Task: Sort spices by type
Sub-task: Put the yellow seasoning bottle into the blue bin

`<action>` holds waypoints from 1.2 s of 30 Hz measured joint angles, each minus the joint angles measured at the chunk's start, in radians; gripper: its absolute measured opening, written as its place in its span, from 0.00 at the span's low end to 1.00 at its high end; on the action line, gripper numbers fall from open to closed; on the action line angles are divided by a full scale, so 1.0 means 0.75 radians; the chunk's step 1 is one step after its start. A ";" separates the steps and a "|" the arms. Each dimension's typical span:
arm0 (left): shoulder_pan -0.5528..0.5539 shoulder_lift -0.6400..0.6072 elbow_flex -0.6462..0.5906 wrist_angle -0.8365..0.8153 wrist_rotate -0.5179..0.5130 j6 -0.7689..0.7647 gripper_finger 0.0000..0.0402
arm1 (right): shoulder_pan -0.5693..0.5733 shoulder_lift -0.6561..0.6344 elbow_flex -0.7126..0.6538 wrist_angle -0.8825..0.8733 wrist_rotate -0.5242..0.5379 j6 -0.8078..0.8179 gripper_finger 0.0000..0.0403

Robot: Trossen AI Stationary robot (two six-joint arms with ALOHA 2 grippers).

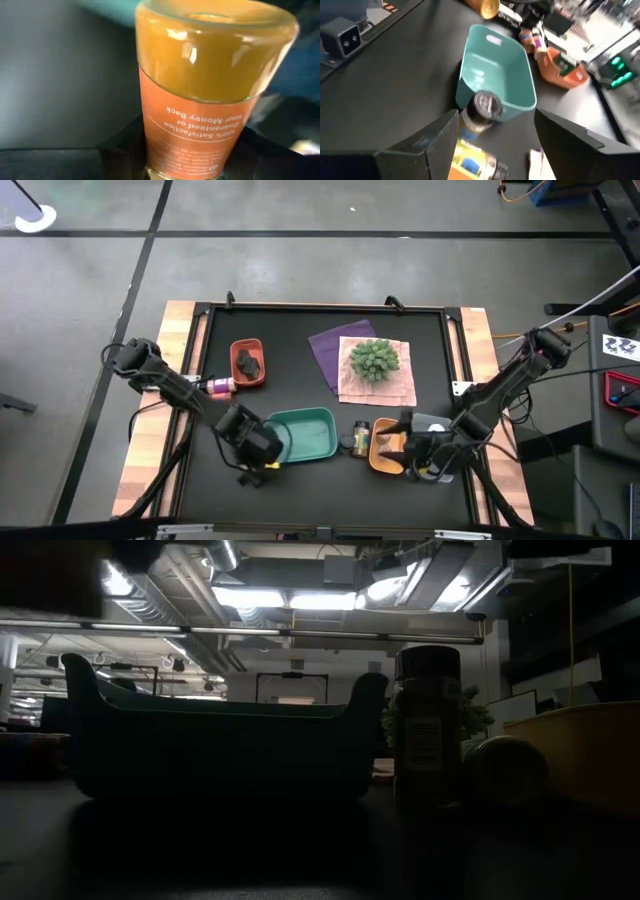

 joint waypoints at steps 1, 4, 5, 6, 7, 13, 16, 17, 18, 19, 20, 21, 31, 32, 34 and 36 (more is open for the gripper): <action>0.014 0.000 0.000 0.070 -0.005 -0.016 0.42 | 0.000 0.024 0.000 0.042 0.006 -0.043 0.64; 0.062 0.000 0.000 0.281 -0.039 -0.074 0.42 | 0.000 0.095 0.000 0.154 0.036 -0.170 0.64; 0.081 -0.001 0.000 0.346 -0.051 -0.088 0.42 | 0.000 0.116 0.000 0.187 0.050 -0.214 0.64; 0.099 0.000 0.000 0.409 -0.070 -0.104 0.42 | 0.000 0.138 0.000 0.222 0.066 -0.249 0.64; 0.120 -0.001 0.000 0.471 -0.088 -0.121 0.42 | 0.000 0.156 0.000 0.254 0.086 -0.283 0.64; 0.247 -0.001 0.000 0.706 -0.140 -0.265 0.42 | 0.000 0.239 0.000 0.481 0.211 -0.543 0.64; 0.303 0.000 0.000 0.801 -0.141 -0.350 0.42 | 0.000 0.263 0.000 0.602 0.253 -0.738 0.64; 0.319 -0.001 0.000 0.831 -0.141 -0.366 0.42 | -0.001 0.269 0.000 0.640 0.255 -0.800 0.64; 0.334 0.000 0.000 0.862 -0.141 -0.385 0.42 | -0.008 0.274 0.000 0.668 0.254 -0.859 0.64; 0.346 -0.001 0.000 0.891 -0.140 -0.394 0.42 | -0.014 0.280 0.000 0.692 0.254 -0.914 0.64; 0.356 -0.001 0.000 0.921 -0.139 -0.397 0.42 | -0.022 0.286 0.000 0.721 0.255 -0.956 0.64; 0.365 -0.001 0.000 0.954 -0.138 -0.400 0.42 | -0.033 0.290 0.000 0.739 0.255 -1.000 0.64; 0.377 -0.001 0.000 1.148 -0.133 -0.395 0.42 | -0.164 0.291 0.000 0.953 0.243 -1.375 0.64; 0.374 -0.001 0.000 1.150 -0.133 -0.396 0.42 | -0.171 0.291 0.000 0.984 0.226 -1.409 0.64; 0.370 -0.001 0.000 1.152 -0.132 -0.396 0.42 | -0.177 0.291 0.000 1.042 0.186 -1.478 0.64; 0.369 -0.001 0.000 1.158 -0.128 -0.395 0.42 | -0.178 0.291 0.000 1.078 0.139 -1.557 0.64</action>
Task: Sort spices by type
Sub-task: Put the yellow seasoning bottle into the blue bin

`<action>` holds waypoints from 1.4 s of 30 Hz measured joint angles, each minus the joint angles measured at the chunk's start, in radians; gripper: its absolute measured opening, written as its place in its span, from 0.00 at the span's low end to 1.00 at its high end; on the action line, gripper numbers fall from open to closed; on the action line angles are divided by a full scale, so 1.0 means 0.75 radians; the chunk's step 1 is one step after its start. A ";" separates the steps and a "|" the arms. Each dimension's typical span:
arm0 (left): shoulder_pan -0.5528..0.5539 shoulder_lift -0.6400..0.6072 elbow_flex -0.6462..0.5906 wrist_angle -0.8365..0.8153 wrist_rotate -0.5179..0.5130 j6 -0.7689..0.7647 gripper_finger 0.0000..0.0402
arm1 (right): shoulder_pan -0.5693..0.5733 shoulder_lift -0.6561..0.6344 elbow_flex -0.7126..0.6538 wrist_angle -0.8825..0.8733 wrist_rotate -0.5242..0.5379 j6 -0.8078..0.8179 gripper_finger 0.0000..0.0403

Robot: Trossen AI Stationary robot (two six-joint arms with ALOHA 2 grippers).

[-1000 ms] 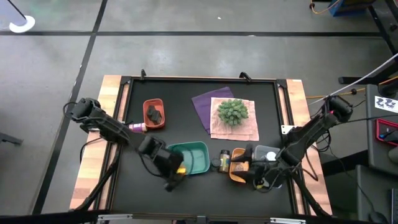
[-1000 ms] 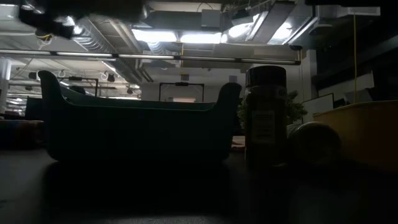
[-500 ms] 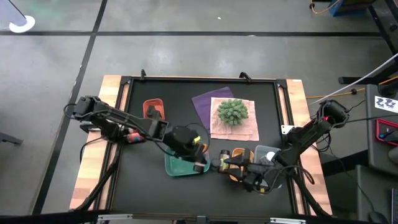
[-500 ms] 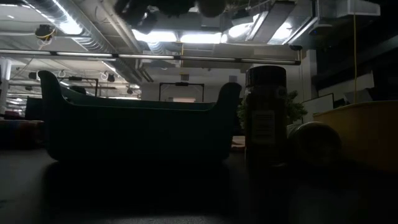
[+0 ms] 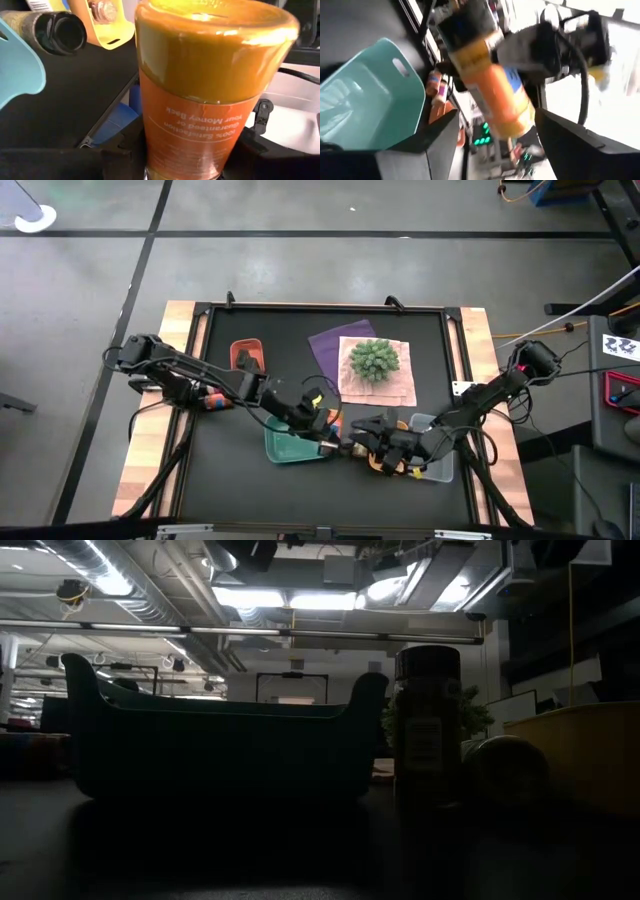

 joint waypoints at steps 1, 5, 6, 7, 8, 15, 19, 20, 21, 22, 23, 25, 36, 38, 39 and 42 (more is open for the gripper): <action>0.000 0.000 0.000 0.000 0.000 0.000 0.42 | 0.000 0.000 0.000 0.012 -0.025 -0.044 0.64; 0.000 0.000 0.000 0.025 0.000 -0.002 0.42 | -0.018 0.000 0.000 0.014 -0.133 -0.203 0.64; 0.000 0.000 -0.001 0.043 0.000 -0.005 0.42 | -0.029 0.000 0.000 0.015 -0.141 -0.228 0.64; 0.000 0.000 -0.001 0.062 0.000 -0.005 0.42 | -0.042 0.000 0.000 0.020 -0.154 -0.254 0.64; 0.000 0.000 -0.001 0.075 0.000 -0.005 0.42 | -0.053 0.000 0.001 0.024 -0.160 -0.277 0.64; 0.000 0.000 -0.001 0.073 0.000 -0.040 0.42 | -0.143 -0.001 0.001 0.096 -0.196 -0.388 0.64; 0.000 0.000 -0.001 0.073 0.000 -0.038 0.42 | -0.180 -0.001 0.001 0.109 -0.256 -0.416 0.64; 0.000 0.000 -0.001 0.074 0.000 -0.039 0.42 | -0.187 -0.001 0.001 0.108 -0.280 -0.419 0.64; 0.000 0.000 -0.001 0.075 0.000 -0.039 0.42 | -0.196 -0.001 0.001 0.110 -0.303 -0.423 0.64; 0.000 0.000 -0.001 0.075 0.000 -0.040 0.42 | -0.203 -0.001 0.001 0.117 -0.322 -0.433 0.64; 0.000 0.000 -0.001 0.075 0.000 -0.040 0.42 | -0.212 -0.001 0.001 0.123 -0.340 -0.450 0.64; -0.001 0.000 -0.001 0.079 0.000 -0.043 0.42 | -0.227 -0.001 0.001 0.130 -0.379 -0.484 0.64; 0.000 -0.001 -0.001 0.134 -0.005 -0.109 0.42 | -0.297 0.000 0.017 0.141 -0.476 -0.557 0.64; 0.000 -0.001 -0.001 0.141 -0.005 -0.105 0.42 | -0.294 0.000 0.017 0.143 -0.480 -0.557 0.64; 0.000 -0.001 -0.001 0.141 -0.004 -0.105 0.42 | -0.293 0.000 0.017 0.141 -0.480 -0.557 0.64; 0.000 -0.001 -0.001 0.140 -0.005 -0.105 0.42 | -0.294 0.000 0.018 0.135 -0.474 -0.552 0.61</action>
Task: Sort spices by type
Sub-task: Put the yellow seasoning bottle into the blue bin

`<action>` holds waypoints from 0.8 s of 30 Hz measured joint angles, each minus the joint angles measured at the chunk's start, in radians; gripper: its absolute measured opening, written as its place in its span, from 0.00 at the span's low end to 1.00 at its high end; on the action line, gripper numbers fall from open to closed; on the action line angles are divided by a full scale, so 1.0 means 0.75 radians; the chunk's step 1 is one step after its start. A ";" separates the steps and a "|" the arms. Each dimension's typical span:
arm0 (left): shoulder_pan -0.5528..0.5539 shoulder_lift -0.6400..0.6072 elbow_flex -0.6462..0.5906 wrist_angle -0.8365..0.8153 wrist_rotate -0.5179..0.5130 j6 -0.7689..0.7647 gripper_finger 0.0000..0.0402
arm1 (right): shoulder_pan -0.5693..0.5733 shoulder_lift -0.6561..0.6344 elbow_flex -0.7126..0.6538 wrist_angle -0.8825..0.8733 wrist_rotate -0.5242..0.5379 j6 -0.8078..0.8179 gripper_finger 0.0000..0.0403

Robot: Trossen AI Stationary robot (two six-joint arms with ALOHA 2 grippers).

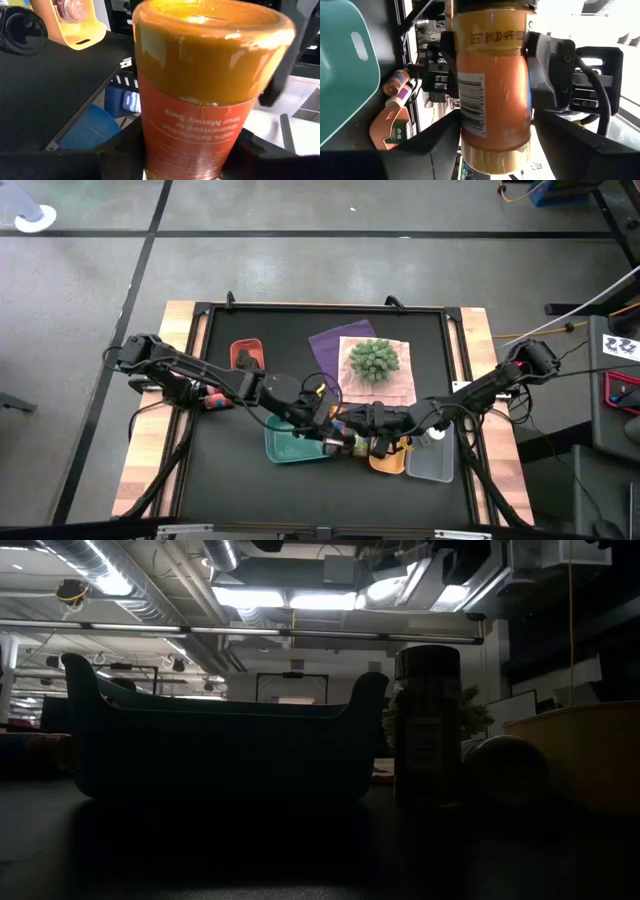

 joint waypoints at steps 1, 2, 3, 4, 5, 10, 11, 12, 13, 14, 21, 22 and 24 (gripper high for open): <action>0.000 0.000 0.000 -0.001 0.000 0.000 0.42 | 0.000 0.000 0.000 -0.005 0.005 0.001 0.59; 0.000 0.000 0.000 -0.002 0.000 -0.002 0.42 | 0.000 0.000 0.000 -0.012 0.005 0.001 0.56; 0.000 0.000 0.000 -0.005 0.000 -0.003 0.42 | 0.000 0.000 0.000 -0.018 0.004 0.001 0.54; 0.000 0.000 0.000 -0.005 0.000 -0.004 0.42 | 0.000 0.000 0.000 -0.022 0.005 0.001 0.52; 0.000 0.000 0.000 -0.006 0.000 -0.004 0.42 | 0.000 0.000 0.001 -0.025 0.005 0.001 0.49; 0.000 0.000 0.000 -0.009 -0.001 0.009 0.42 | 0.000 -0.001 0.002 -0.036 0.006 0.002 0.42; 0.000 0.000 0.000 -0.010 -0.008 0.020 0.42 | 0.000 -0.001 0.002 -0.037 0.006 0.001 0.41; 0.000 0.000 -0.001 -0.010 -0.021 0.034 0.42 | 0.000 -0.001 0.002 -0.040 0.008 0.002 0.41; -0.001 0.000 -0.001 -0.011 -0.040 0.046 0.44 | 0.000 -0.001 0.002 -0.042 0.008 0.013 0.41; -0.001 0.000 -0.002 -0.011 -0.055 0.055 0.45 | 0.000 -0.001 0.002 -0.045 0.009 0.033 0.41; -0.001 0.000 -0.002 -0.070 -0.112 0.161 0.59 | 0.001 -0.001 0.002 -0.116 0.015 0.209 0.40; -0.001 0.000 -0.002 -0.090 -0.117 0.172 0.60 | 0.001 -0.001 0.002 -0.137 0.014 0.239 0.40; 0.000 0.000 -0.002 -0.123 -0.120 0.229 0.62 | 0.001 -0.001 0.001 -0.178 0.012 0.310 0.40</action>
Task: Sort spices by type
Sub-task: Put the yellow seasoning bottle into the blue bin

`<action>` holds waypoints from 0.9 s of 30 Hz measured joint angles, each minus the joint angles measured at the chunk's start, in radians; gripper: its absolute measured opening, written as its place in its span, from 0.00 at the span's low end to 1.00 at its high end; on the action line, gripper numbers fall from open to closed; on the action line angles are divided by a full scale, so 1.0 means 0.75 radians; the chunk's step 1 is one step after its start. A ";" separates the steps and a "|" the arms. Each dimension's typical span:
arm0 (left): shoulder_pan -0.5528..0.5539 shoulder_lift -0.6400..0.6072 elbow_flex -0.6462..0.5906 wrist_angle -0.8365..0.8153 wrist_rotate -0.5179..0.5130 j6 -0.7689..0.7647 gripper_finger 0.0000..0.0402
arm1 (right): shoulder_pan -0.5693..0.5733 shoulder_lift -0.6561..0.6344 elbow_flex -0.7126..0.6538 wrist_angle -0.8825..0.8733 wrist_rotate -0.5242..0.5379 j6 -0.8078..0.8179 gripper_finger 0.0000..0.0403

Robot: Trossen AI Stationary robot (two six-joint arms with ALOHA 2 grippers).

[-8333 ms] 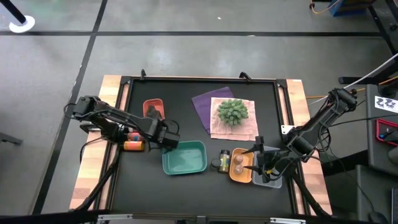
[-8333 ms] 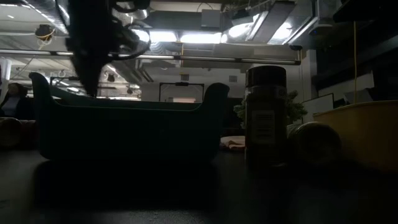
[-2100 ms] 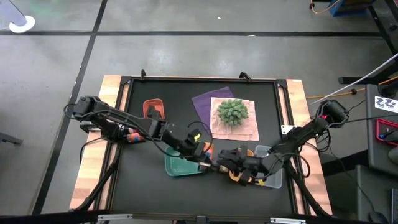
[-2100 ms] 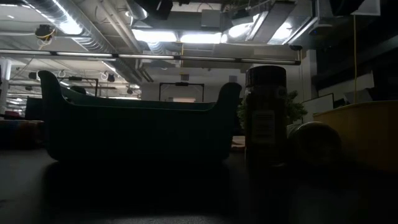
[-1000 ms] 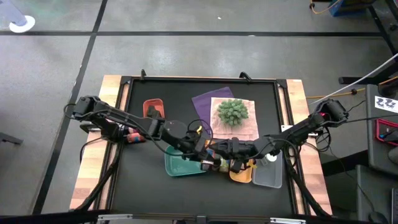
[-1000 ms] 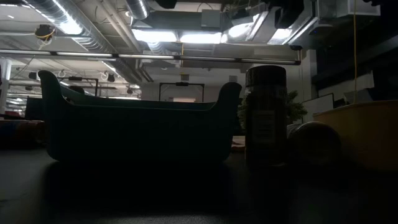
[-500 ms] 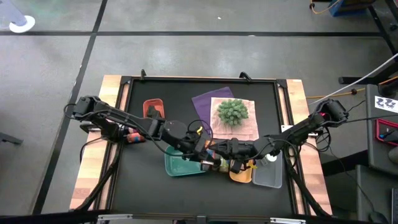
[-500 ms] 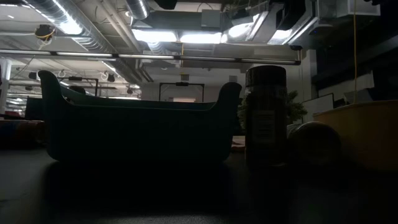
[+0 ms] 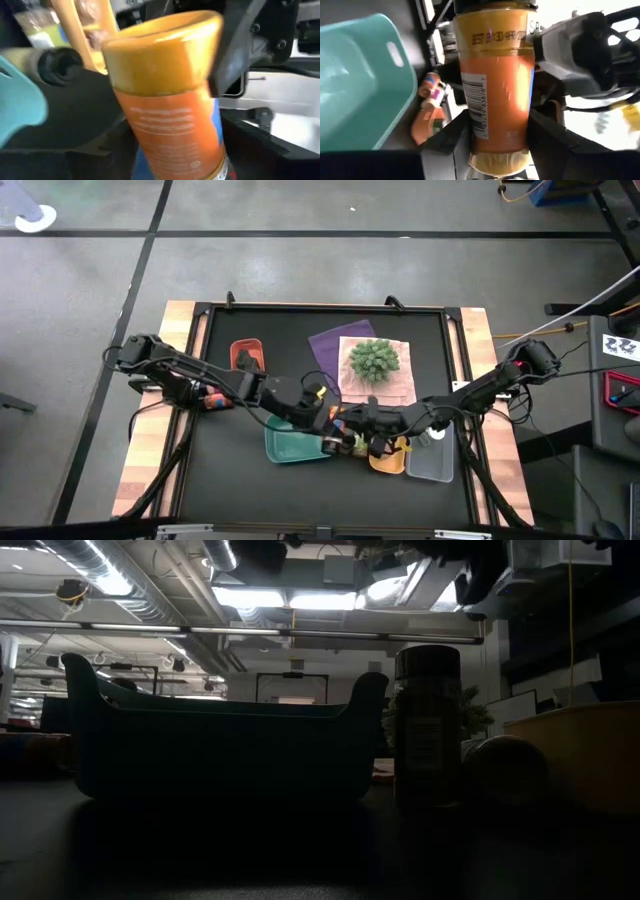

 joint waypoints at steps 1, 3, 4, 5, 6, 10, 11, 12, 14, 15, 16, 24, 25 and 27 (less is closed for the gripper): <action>0.000 0.000 0.000 -0.009 -0.001 0.040 0.63 | 0.000 0.000 0.000 -0.020 -0.002 0.042 0.40; 0.003 0.000 0.000 -0.020 0.000 0.133 0.64 | 0.000 0.000 0.000 -0.053 0.000 0.119 0.40; 0.003 0.001 0.000 -0.025 0.003 0.174 0.64 | 0.000 0.000 0.000 -0.067 0.005 0.156 0.40; 0.002 0.001 0.000 -0.028 0.005 0.197 0.64 | 0.000 0.000 0.000 -0.081 0.006 0.188 0.40; 0.002 0.001 0.000 -0.034 0.006 0.205 0.64 | 0.001 -0.001 0.001 -0.090 0.006 0.221 0.40; 0.000 0.002 0.000 -0.060 0.010 0.232 0.64 | 0.002 -0.001 0.001 -0.120 0.031 0.312 0.40; -0.001 0.001 0.000 -0.071 0.017 0.232 0.64 | 0.002 -0.001 0.001 -0.130 0.031 0.324 0.40; -0.002 0.002 0.000 -0.079 0.030 0.221 0.64 | 0.002 -0.001 0.001 -0.137 0.033 0.335 0.40; -0.001 0.002 0.000 -0.086 0.078 0.154 0.64 | 0.002 -0.001 0.001 -0.140 0.032 0.357 0.40; -0.001 0.002 0.002 -0.094 0.087 0.113 0.64 | 0.002 -0.001 0.003 -0.146 0.032 0.365 0.40; -0.001 0.002 0.002 -0.104 0.093 0.071 0.64 | 0.002 0.000 0.003 -0.151 0.032 0.370 0.40; 0.001 0.002 0.002 -0.131 0.276 -0.143 0.64 | 0.001 0.001 0.000 -0.199 0.057 0.364 0.40; 0.002 0.002 0.002 -0.132 0.284 -0.148 0.64 | 0.001 0.001 0.000 -0.209 0.067 0.362 0.40; 0.001 0.002 0.002 -0.130 0.303 -0.143 0.64 | 0.001 0.001 0.000 -0.226 0.097 0.361 0.40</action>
